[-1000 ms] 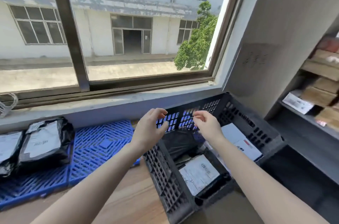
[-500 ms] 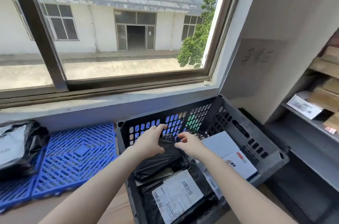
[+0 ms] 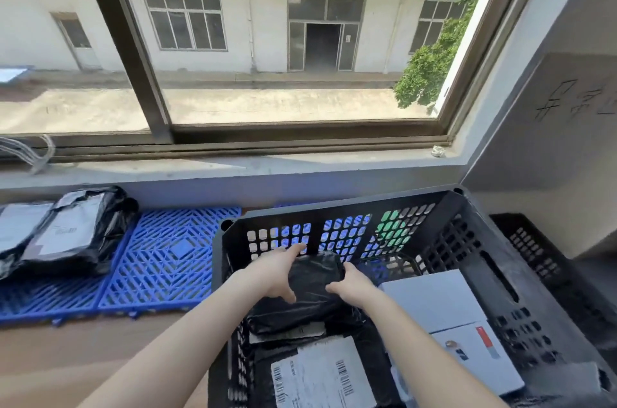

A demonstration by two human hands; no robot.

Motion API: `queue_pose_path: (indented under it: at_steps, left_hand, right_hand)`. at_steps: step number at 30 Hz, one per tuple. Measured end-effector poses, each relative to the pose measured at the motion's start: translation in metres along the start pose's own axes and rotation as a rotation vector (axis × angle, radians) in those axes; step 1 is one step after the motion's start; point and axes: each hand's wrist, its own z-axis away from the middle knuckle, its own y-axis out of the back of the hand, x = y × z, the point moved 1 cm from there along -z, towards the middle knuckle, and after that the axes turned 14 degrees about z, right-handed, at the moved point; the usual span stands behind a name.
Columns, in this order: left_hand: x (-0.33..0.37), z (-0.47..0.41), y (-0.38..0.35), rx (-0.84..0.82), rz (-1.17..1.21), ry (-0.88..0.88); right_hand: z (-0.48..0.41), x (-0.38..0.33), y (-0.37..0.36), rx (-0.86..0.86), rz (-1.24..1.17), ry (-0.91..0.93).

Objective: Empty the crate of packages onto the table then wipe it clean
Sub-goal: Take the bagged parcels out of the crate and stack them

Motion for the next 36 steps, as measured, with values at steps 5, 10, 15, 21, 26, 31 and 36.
queue_pose_path:
  at_steps: [5, 10, 15, 21, 26, 31, 36]
  left_hand:
    - [-0.003, 0.011, -0.015, 0.028, 0.095, 0.083]
    - [0.003, 0.03, -0.043, 0.101, 0.147, 0.118]
    - [0.021, 0.049, -0.06, 0.322, 0.181, 0.085]
    - [0.039, 0.069, -0.057, 0.623, 0.23, -0.03]
    - [0.046, 0.091, -0.044, 0.735, 0.177, -0.088]
    - [0.043, 0.102, -0.034, 0.861, 0.182, -0.105]
    - [0.043, 0.118, -0.012, 0.988, 0.313, -0.16]
  right_hand:
    - [-0.006, 0.007, 0.004, -0.014, -0.09, 0.024]
    - [-0.003, 0.013, 0.015, 0.005, -0.338, 0.068]
    - [0.016, 0.008, 0.024, -0.025, -0.612, 0.087]
    - [0.045, -0.007, 0.042, -0.175, -0.851, 0.216]
    - [0.062, -0.021, 0.042, -0.246, -0.921, 0.319]
    - [0.071, -0.03, 0.046, -0.285, -0.88, 0.45]
    - [0.067, -0.024, 0.052, -0.085, -0.532, 0.56]
